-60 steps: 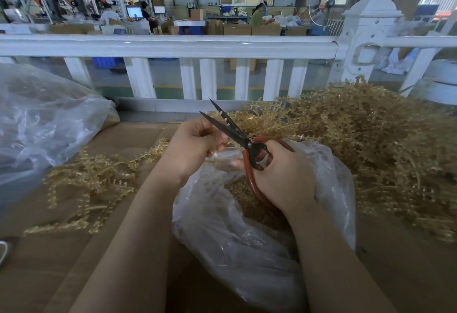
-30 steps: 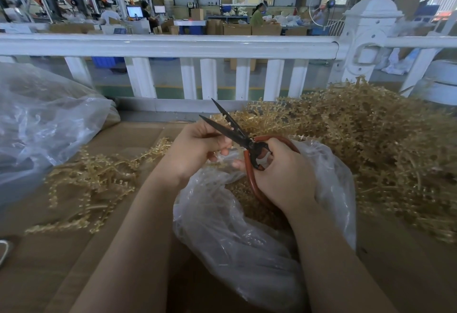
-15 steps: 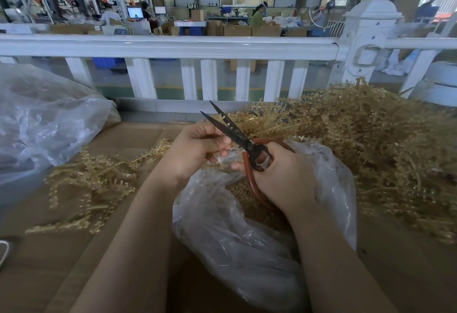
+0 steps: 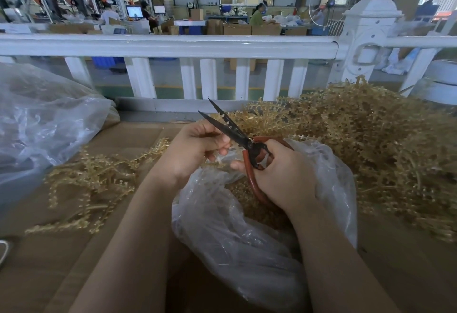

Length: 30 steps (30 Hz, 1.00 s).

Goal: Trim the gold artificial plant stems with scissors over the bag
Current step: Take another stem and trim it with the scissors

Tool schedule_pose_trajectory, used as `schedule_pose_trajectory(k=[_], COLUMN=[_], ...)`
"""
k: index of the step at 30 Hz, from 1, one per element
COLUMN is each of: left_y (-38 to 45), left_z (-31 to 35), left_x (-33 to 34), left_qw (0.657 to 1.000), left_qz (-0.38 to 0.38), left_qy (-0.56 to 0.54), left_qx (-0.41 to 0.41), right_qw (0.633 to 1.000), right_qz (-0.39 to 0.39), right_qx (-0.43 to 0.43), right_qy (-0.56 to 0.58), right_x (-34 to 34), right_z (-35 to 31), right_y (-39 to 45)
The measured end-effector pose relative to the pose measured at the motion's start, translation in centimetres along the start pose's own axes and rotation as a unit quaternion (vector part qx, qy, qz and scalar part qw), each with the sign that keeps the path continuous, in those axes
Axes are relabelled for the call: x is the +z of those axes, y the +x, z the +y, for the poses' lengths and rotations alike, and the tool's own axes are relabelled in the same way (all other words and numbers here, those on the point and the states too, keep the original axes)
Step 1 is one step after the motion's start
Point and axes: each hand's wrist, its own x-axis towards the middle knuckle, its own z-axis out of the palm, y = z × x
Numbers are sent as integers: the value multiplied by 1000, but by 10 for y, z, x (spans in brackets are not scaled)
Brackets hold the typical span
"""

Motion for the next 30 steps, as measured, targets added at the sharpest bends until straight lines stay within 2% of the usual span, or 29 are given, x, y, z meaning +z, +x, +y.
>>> schedule_pose_trajectory(k=[13, 21, 25, 30], left_y=[-1, -3, -3, -3], left_z=[2, 3, 4, 10], left_x=[1, 1, 4, 3], left_qw=[1000, 1000, 997, 990], left_qz=[-8, -4, 70, 118], left_qy=[-5, -7, -25, 42], left_qx=[-1, -15, -21, 60], right_qw=[999, 999, 1000, 1000], right_qz=[27, -7, -17, -18], right_qx=[-39, -14, -4, 22], right_qy=[3, 32, 14, 6], right_x=[3, 4, 4, 3], right_z=[0, 2, 1, 2], right_y=[-1, 0, 0, 1])
